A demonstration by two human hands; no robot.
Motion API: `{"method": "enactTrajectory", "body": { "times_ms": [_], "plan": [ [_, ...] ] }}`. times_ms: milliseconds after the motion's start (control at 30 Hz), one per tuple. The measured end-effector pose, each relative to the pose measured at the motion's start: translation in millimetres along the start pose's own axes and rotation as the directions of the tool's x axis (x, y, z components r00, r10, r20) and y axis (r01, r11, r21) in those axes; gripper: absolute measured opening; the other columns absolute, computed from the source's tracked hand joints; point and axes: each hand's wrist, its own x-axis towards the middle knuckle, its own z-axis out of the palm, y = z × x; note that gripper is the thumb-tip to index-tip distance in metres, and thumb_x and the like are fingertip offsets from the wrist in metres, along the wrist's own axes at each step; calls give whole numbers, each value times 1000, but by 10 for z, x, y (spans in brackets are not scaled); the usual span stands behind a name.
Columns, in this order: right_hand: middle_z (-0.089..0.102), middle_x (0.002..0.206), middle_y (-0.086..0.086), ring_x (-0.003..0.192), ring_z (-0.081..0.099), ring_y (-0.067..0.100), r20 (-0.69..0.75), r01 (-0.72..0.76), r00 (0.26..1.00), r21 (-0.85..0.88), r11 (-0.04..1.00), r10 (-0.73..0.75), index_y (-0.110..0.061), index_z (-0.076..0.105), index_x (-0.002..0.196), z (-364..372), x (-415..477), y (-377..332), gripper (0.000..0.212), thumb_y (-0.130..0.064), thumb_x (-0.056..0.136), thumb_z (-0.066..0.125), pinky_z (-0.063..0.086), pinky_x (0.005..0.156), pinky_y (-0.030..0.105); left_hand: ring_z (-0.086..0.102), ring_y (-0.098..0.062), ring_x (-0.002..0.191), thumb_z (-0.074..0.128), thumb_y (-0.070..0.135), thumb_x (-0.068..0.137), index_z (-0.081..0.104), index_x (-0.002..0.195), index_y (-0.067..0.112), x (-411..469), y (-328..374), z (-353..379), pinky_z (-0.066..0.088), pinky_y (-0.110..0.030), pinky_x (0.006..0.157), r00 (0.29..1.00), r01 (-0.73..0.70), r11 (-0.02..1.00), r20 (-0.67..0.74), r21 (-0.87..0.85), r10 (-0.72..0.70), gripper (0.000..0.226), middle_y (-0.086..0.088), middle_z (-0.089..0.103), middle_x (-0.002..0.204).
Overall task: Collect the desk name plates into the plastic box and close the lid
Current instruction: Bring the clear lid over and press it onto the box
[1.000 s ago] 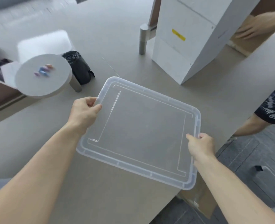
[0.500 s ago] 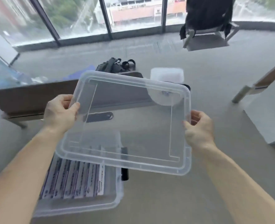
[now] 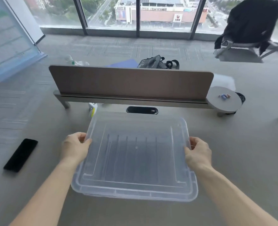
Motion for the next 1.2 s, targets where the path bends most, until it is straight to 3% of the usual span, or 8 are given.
{"method": "enactTrajectory", "body": {
  "times_ms": [133,267,433,667,767,933,1200],
  "plan": [
    [67,97,0,91,60,17,-33,-21,999,-67,997,19,-10,70,125,128,-116,54,35,-6,91,66,41,90,21,72,-33,95,76,16,89,77,100,7,83,-198,90,50,-34,84,998,-27,995,67,98,20,14,-12,78,95],
    [76,115,6,98,64,17,-52,-16,999,-92,996,11,-10,71,125,205,-168,120,36,-3,90,68,41,95,20,71,-32,95,74,18,90,76,100,10,109,-309,133,49,-33,82,993,-29,993,116,117,15,13,-5,73,88],
    [76,116,8,109,70,25,-78,-16,997,-108,994,8,-9,72,124,264,-113,181,33,-4,92,68,46,99,26,70,-34,98,74,26,89,74,98,17,130,-277,168,56,-40,86,991,-60,982,132,180,36,12,-6,77,97],
    [73,104,3,94,61,19,-63,13,998,-103,995,-20,-12,73,122,305,-65,289,30,-6,95,63,46,92,27,69,-36,97,72,28,90,73,95,19,109,-244,174,57,-41,85,991,-47,969,135,243,15,10,-9,77,98],
    [70,98,-1,98,66,23,-59,42,997,-91,995,-47,-16,73,120,321,-54,326,27,-8,97,62,48,91,29,68,-36,96,69,30,91,71,95,20,118,-244,164,56,-40,83,989,-48,958,146,283,6,11,-8,75,98],
    [72,114,6,108,66,26,-83,59,994,-61,996,-64,-18,70,128,395,-17,390,29,-19,100,62,50,98,34,67,-39,96,65,32,95,69,101,20,114,-278,211,55,-42,84,990,-49,944,141,326,3,15,-9,73,102],
    [61,122,13,111,61,29,-105,40,993,-83,996,-49,-10,64,135,496,42,453,35,-15,101,61,45,103,37,66,-36,96,66,32,95,71,103,19,136,-322,290,53,-40,81,995,-66,958,97,280,40,16,-7,74,102]
  ]
}}
